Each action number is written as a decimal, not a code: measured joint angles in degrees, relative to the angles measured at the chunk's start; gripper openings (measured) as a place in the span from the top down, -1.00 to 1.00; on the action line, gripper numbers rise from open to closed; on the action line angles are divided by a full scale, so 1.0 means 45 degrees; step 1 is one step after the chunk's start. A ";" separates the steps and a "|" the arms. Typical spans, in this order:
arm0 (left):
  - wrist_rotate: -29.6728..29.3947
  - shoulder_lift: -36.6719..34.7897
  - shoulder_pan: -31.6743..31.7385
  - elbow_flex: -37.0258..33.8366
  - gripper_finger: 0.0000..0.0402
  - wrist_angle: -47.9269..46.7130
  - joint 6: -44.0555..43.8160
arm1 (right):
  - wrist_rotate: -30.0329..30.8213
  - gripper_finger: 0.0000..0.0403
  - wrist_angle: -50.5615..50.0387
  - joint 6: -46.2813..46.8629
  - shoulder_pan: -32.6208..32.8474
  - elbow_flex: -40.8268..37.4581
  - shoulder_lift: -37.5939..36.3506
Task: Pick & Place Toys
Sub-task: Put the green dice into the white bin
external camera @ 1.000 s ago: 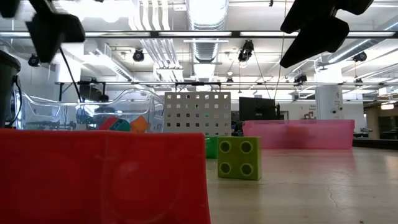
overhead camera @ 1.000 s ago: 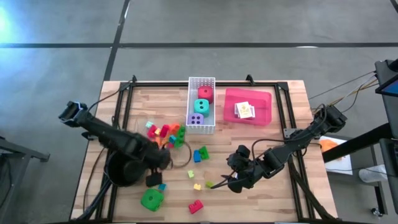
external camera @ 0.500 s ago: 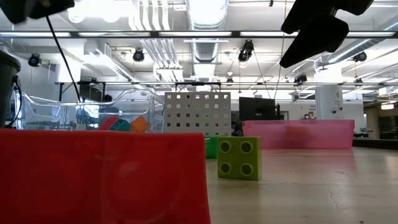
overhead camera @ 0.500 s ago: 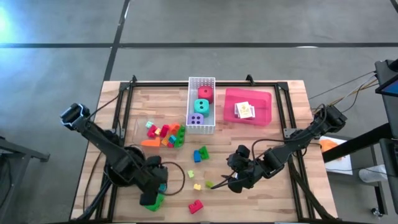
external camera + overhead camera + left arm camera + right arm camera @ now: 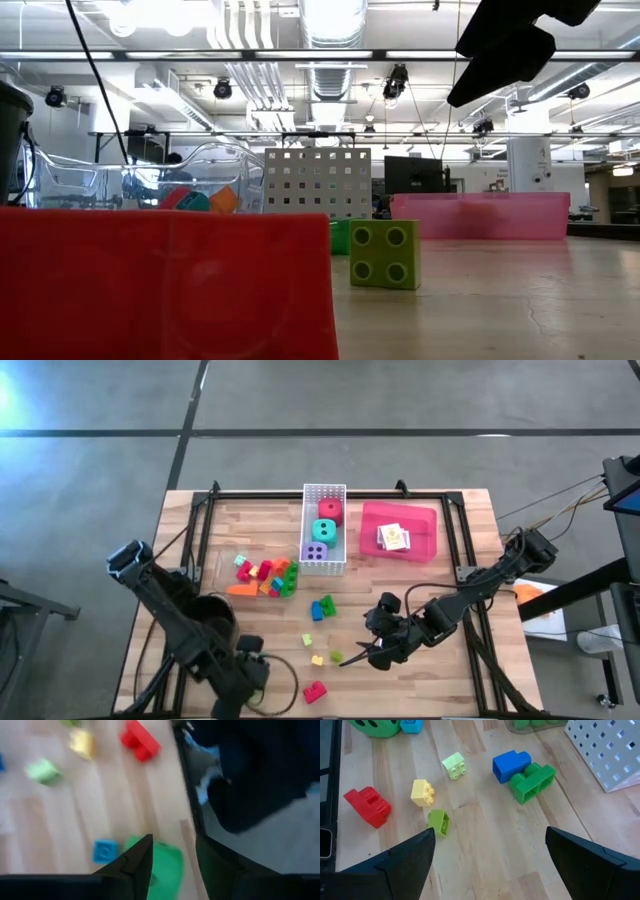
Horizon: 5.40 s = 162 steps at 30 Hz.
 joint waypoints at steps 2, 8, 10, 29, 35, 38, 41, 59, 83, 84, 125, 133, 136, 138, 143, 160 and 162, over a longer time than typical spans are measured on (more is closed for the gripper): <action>0.0485 0.0214 -0.0275 -0.0097 0.27 0.0036 -0.0175 | 0.0000 -0.84 0.0001 0.0002 0.0010 0.0000 0.0000; 0.1026 0.1052 -0.0816 -0.0283 0.29 0.0082 -0.0159 | 0.0000 -0.84 -0.0008 0.0028 0.0010 0.0000 0.0000; 0.1056 0.1327 -0.0818 -0.0284 0.29 0.0041 0.0238 | 0.0005 -0.84 -0.0008 0.0030 0.0005 0.0000 0.0000; 0.0778 0.1564 0.1036 -0.0366 0.29 -0.0570 0.1556 | 0.0010 -0.84 0.0007 0.0026 0.0010 0.0000 0.0000; 0.0821 0.1564 0.1110 -0.0366 0.29 -0.0721 0.1044 | 0.0005 -0.84 0.0011 0.0026 0.0010 0.0000 0.0000; 0.0826 0.1564 0.1114 -0.0366 0.29 -0.0730 0.0833 | 0.0000 -0.84 0.0011 0.0026 0.0010 0.0000 0.0000; 0.0866 0.1564 0.1099 -0.0366 0.29 -0.0730 0.0800 | 0.0000 -0.84 0.0015 0.0028 0.0010 0.0000 0.0000; -0.0024 0.1592 0.1109 -0.0371 -0.66 -0.0743 0.0943 | -0.0029 -0.84 0.0021 0.0031 0.0010 0.0000 0.0000; 0.0925 0.1671 0.1048 -0.1002 -0.99 -0.0492 -0.1102 | -0.0316 -0.84 0.0152 -0.0217 0.0010 0.0000 0.0000; 0.0965 0.1671 0.1049 -0.1002 -0.99 -0.0489 -0.0995 | -0.0316 -0.84 0.0152 -0.0217 0.0010 0.0000 0.0004; 0.3552 0.1652 0.1322 -0.2460 -0.98 -0.0352 0.1403 | -0.0311 -0.84 0.0191 -0.0212 0.0010 0.0000 0.0005; 0.3736 0.1652 0.1704 -0.2469 -0.98 -0.0345 0.0346 | -0.0311 -0.84 0.0206 -0.0212 0.0008 0.0000 0.0005; 0.3893 0.1653 0.1755 -0.2643 -0.98 -0.0183 0.0020 | -0.0311 -0.84 0.0210 -0.0212 0.0007 0.0000 0.0005; 0.4280 0.1647 0.1794 -0.2840 -0.98 0.0106 0.0165 | -0.0311 -0.84 0.0233 -0.0214 0.0010 0.0000 0.0005; 0.5613 0.1647 0.1813 -0.3371 -0.98 0.1148 -0.0035 | -0.0309 -0.84 0.0246 -0.0212 0.0010 0.0000 0.0001; 0.5570 0.1647 0.1838 -0.3503 -0.33 0.1644 -0.0559 | -0.0306 -0.84 0.0385 -0.0212 0.0007 0.0000 0.0005; 0.5519 0.1647 0.1838 -0.3503 -0.13 0.1738 -0.0910 | -0.0306 -0.84 0.0392 -0.0213 0.0010 0.0000 0.0004</action>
